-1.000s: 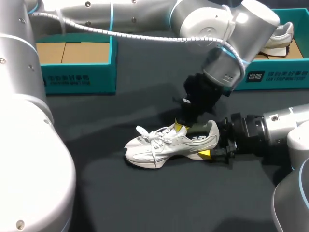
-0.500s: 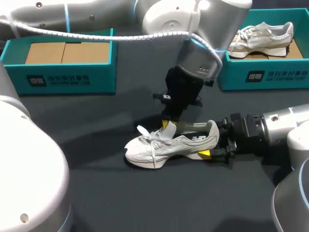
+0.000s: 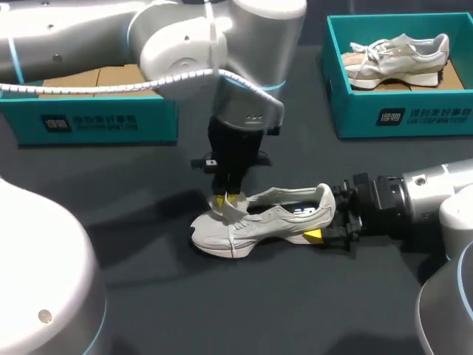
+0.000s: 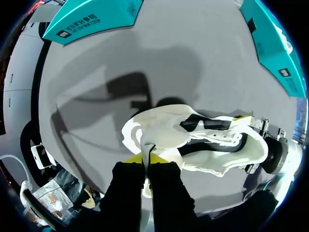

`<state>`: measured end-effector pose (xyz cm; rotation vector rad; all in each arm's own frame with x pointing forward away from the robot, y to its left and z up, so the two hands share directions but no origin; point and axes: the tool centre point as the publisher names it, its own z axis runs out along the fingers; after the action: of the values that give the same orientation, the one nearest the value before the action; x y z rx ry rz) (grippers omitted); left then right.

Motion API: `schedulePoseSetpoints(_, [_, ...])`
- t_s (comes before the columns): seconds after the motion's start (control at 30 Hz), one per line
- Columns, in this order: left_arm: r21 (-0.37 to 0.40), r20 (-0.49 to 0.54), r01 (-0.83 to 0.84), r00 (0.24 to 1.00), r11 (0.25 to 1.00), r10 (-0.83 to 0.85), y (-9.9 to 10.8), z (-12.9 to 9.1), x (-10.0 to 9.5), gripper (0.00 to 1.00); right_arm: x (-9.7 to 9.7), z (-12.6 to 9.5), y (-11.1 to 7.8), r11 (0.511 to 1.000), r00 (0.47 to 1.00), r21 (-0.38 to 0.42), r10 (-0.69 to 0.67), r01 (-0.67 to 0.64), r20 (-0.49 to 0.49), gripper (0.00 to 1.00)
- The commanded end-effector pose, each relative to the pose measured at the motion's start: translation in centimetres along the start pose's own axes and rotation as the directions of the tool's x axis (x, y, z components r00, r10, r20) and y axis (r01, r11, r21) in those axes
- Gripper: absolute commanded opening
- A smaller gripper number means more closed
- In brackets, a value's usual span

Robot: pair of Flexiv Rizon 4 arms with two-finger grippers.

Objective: Take the shoe out of the shoebox, open the shoe tongue, remove and reinsert the insole, then place the shoe into the shoebox

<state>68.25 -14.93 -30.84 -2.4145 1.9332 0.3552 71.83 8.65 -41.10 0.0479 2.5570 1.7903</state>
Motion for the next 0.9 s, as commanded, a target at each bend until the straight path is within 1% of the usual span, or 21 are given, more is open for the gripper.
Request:
schedulePoseSetpoints(0.03, [-0.004, -0.174, 0.123, 0.977, 0.992, -0.122, 0.4, 1.4, -0.8, 0.01, 0.0, 0.1, -0.1, 1.0, 1.0, 0.003, 0.0, 0.0, 0.001, 0.0])
schedulePoseSetpoints(0.13, [-0.002, -0.152, 0.115, 0.982, 0.993, -0.114, 0.4, 2.2, -1.1, 0.09, 0.0, 0.1, -0.1, 1.0, 1.0, 0.003, 0.0, 0.0, 0.001, 0.0])
schedulePoseSetpoints(0.27, [0.0, -0.143, 0.096, 0.985, 0.995, -0.095, 0.6, 2.6, -1.9, 0.27, 0.0, 0.1, -0.1, 1.0, 1.0, 0.003, 0.0, 0.0, 0.001, 0.0])
schedulePoseSetpoints(0.3, [0.0, -0.138, 0.089, 0.986, 0.996, -0.088, 0.6, 2.7, -2.2, 0.33, 0.0, 0.1, -0.1, 1.0, 1.0, 0.003, 0.0, 0.0, 0.001, 0.0])
schedulePoseSetpoints(0.43, [0.006, -0.121, 0.064, 0.991, 0.998, -0.063, 0.6, 2.9, -3.0, 0.44, 0.0, 0.1, -0.1, 1.0, 1.0, 0.003, 0.0, 0.0, 0.001, 0.0])
schedulePoseSetpoints(0.53, [0.028, -0.097, 0.038, 0.995, 0.999, -0.035, 0.7, 3.0, -3.5, 0.51, 0.0, 0.1, -0.1, 1.0, 1.0, 0.003, 0.0, 0.0, 0.001, 0.0])
schedulePoseSetpoints(0.6, [0.035, -0.086, 0.022, 0.996, 0.999, -0.019, 0.7, 3.1, -3.8, 0.62, 0.0, 0.1, -0.1, 1.0, 1.0, 0.003, 0.0, 0.0, 0.001, 0.0])
schedulePoseSetpoints(0.67, [0.036, -0.075, 0.009, 0.997, 0.999, -0.007, 0.6, 3.2, -4.0, 0.68, 0.0, 0.1, -0.1, 1.0, 1.0, 0.003, 0.0, 0.0, 0.001, 0.0])
schedulePoseSetpoints(0.8, [0.02, -0.055, 0.001, 0.999, 1.0, 0.0, 0.3, 3.7, -4.1, 0.67, 0.0, 0.1, -0.1, 1.0, 1.0, 0.003, 0.0, 0.0, 0.001, 0.0])
schedulePoseSetpoints(0.9, [-0.005, -0.05, -0.002, 0.999, 1.0, 0.002, 0.0, 4.3, -4.3, 0.64, 0.0, 0.1, -0.1, 1.0, 1.0, 0.003, 0.0, 0.0, 0.001, 0.0])
